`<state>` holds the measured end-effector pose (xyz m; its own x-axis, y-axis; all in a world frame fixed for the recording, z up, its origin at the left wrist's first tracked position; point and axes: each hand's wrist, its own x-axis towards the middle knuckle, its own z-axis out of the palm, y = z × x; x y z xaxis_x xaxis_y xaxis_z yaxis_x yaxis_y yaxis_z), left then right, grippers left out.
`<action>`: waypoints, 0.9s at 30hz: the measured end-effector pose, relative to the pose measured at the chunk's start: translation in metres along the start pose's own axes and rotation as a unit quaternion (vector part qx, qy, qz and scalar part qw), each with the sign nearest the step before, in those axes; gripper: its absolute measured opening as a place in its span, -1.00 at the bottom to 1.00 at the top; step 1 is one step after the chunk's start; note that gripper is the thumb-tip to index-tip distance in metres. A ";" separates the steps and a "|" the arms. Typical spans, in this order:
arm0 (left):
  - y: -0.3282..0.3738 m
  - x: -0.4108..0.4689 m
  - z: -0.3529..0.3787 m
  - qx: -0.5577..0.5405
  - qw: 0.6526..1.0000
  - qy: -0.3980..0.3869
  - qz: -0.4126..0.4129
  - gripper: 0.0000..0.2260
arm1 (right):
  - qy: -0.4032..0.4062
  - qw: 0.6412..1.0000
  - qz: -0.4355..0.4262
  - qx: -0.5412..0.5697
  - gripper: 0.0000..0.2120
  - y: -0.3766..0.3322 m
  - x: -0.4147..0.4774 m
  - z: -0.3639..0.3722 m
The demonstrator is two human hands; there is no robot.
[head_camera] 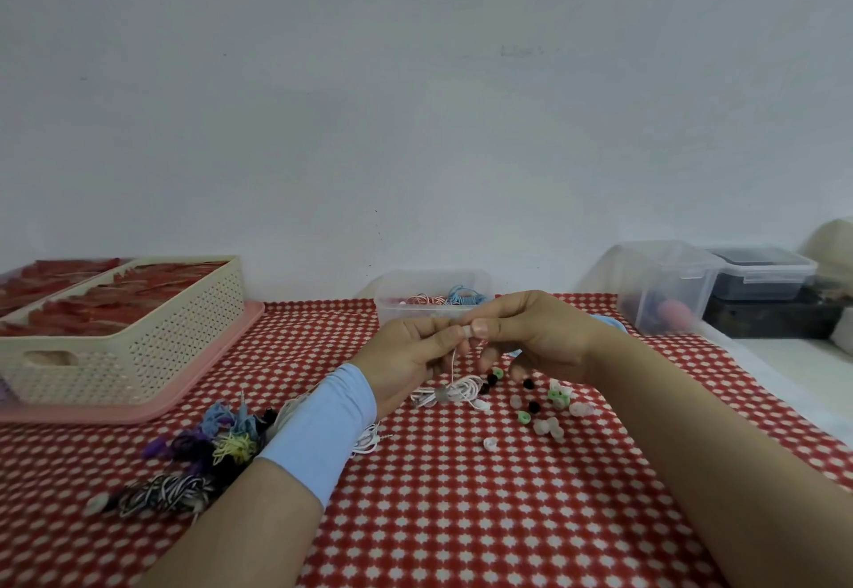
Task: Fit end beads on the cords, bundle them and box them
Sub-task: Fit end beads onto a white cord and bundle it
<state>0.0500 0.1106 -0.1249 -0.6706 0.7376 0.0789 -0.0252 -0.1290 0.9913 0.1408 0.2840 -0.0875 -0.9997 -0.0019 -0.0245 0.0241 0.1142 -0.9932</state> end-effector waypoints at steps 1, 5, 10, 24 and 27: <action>0.001 0.001 0.000 0.008 1.000 0.011 0.008 -0.79 | 0.003 1.000 -0.007 -0.002 -0.81 -0.001 -0.001 -0.001; 0.004 0.000 0.003 0.068 0.997 0.031 0.034 -0.71 | 0.007 1.000 -0.014 -0.015 -0.76 -0.002 -0.001 -0.006; 0.006 -0.002 -0.001 0.127 0.990 0.042 0.036 -0.82 | 0.023 0.998 -0.017 -0.060 -0.84 0.003 0.001 -0.004; -0.001 0.005 -0.011 0.530 0.834 0.153 -0.020 -0.90 | -0.034 0.901 0.056 -0.430 -0.93 -0.008 0.003 -0.022; 0.003 0.004 -0.004 0.596 0.789 0.121 0.088 -0.82 | -0.079 0.861 0.126 -0.486 -0.96 -0.021 -0.007 -0.030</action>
<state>0.0441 0.1108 -0.1221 -0.7117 0.6108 0.3471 0.7023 0.6064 0.3729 0.1471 0.3113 -0.0627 -0.9486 0.0179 -0.3161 0.1479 0.9079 -0.3922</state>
